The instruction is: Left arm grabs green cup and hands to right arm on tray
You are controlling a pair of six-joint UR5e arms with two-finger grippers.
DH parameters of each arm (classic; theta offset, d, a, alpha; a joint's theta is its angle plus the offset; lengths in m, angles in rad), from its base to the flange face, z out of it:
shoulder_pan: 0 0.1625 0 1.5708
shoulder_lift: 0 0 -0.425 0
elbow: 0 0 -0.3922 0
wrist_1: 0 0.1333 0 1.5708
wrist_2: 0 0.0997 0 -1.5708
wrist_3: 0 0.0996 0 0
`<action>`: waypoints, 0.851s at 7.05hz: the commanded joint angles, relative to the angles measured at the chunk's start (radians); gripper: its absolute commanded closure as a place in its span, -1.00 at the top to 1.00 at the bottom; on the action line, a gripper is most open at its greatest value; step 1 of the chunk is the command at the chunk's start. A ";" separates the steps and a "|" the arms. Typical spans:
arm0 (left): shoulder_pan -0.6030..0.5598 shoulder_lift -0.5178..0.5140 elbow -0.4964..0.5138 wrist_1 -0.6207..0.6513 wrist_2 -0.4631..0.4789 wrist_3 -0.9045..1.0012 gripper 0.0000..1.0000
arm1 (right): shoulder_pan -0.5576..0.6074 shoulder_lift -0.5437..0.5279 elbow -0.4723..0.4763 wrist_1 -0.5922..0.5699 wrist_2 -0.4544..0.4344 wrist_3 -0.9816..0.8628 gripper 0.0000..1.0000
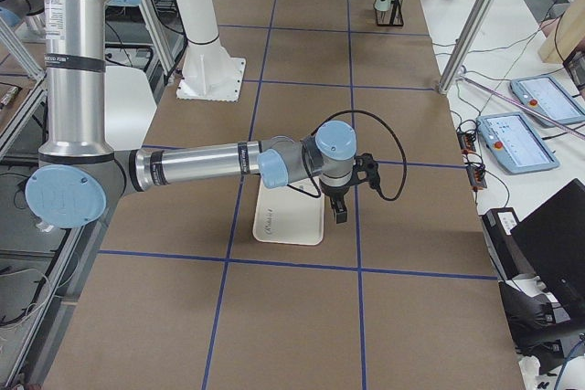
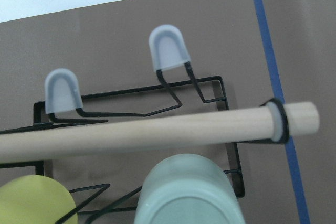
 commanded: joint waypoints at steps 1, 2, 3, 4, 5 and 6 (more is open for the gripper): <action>0.000 -0.001 -0.003 0.000 0.000 -0.004 0.72 | 0.000 -0.001 0.000 0.000 0.000 -0.001 1.00; -0.001 -0.001 -0.003 0.000 0.002 -0.004 0.49 | 0.000 -0.001 0.000 0.000 0.000 0.000 1.00; -0.001 0.000 -0.006 0.000 0.002 -0.004 -0.07 | 0.000 -0.001 0.000 0.000 0.000 0.000 1.00; -0.003 0.000 -0.021 0.011 -0.003 -0.006 -0.62 | 0.000 -0.001 0.000 0.000 0.000 0.000 1.00; -0.017 0.003 -0.058 0.015 -0.006 -0.003 -0.83 | 0.000 -0.001 0.000 0.000 0.000 0.000 1.00; -0.032 0.041 -0.137 0.044 -0.009 -0.003 -0.83 | 0.000 0.000 0.000 0.000 0.000 0.000 1.00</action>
